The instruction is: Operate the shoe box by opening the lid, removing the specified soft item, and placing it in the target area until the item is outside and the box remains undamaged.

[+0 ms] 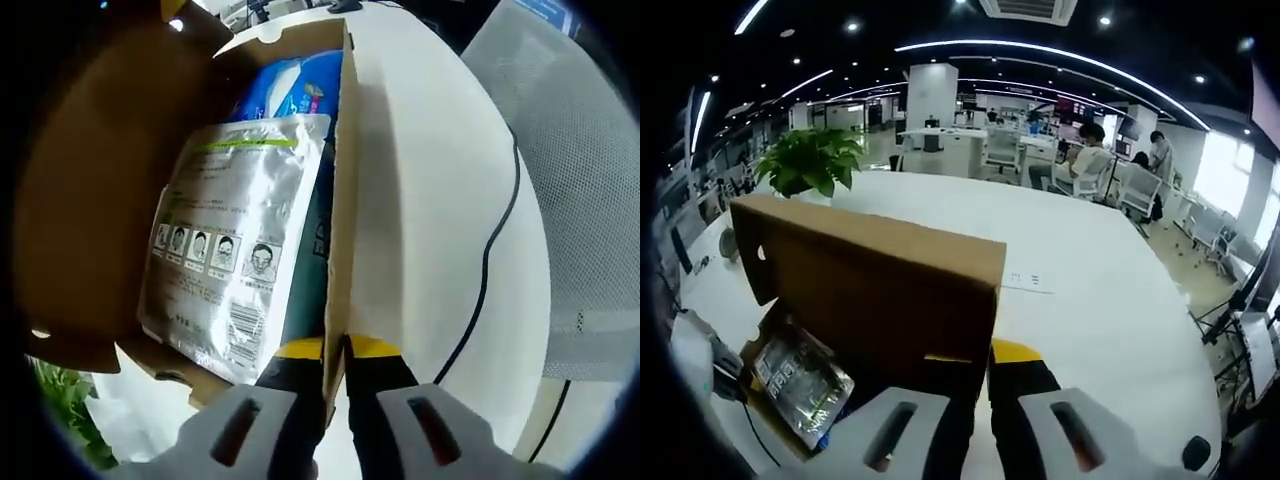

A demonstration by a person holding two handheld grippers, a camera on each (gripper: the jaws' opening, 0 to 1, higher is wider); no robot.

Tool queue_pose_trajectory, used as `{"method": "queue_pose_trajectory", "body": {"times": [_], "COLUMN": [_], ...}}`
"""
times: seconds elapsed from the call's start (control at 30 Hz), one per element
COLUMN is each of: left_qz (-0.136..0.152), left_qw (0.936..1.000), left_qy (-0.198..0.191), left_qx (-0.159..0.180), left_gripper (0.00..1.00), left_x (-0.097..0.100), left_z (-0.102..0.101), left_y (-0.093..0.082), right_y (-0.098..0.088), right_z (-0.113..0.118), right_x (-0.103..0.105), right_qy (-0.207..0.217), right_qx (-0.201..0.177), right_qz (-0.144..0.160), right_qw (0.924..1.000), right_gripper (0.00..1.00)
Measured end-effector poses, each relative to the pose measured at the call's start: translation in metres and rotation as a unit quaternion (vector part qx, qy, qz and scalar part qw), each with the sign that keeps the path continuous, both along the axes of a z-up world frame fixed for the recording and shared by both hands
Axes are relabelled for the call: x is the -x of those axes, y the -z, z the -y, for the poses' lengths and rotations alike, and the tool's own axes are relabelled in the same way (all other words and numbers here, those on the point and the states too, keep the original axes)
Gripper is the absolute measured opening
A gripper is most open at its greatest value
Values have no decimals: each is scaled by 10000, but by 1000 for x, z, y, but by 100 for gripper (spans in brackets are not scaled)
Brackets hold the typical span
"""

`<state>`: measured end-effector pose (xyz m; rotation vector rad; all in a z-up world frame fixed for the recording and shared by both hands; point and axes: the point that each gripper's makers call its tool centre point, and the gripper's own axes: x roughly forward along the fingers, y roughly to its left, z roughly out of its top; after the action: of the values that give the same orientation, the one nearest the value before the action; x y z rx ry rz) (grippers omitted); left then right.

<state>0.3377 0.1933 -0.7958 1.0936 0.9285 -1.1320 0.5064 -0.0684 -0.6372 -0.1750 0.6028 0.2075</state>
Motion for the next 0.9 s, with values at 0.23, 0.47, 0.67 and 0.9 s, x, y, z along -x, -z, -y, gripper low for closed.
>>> {"method": "queue_pose_trajectory", "body": {"times": [0.23, 0.47, 0.67, 0.9], "left_qz": [-3, 86, 24, 27], "left_qw": [10000, 9999, 10000, 9999], "left_qy": [-61, -67, -75, -120], "left_qx": [-1, 17, 16, 4], "left_gripper": [5, 6, 6, 6], "left_x": [0, -1, -1, 0], "left_z": [0, 0, -1, -1], "left_y": [0, 0, 0, 0], "right_y": [1, -1, 0, 2], "right_z": [-2, -6, -7, -8], "right_x": [0, 5, 4, -1], "right_qy": [-32, -12, 2, -184], "right_qx": [-19, -21, 110, 141], "right_qz": [-69, -39, 27, -137], "right_qw": [10000, 10000, 9999, 9996], "right_gripper": [0, 0, 0, 0]}}
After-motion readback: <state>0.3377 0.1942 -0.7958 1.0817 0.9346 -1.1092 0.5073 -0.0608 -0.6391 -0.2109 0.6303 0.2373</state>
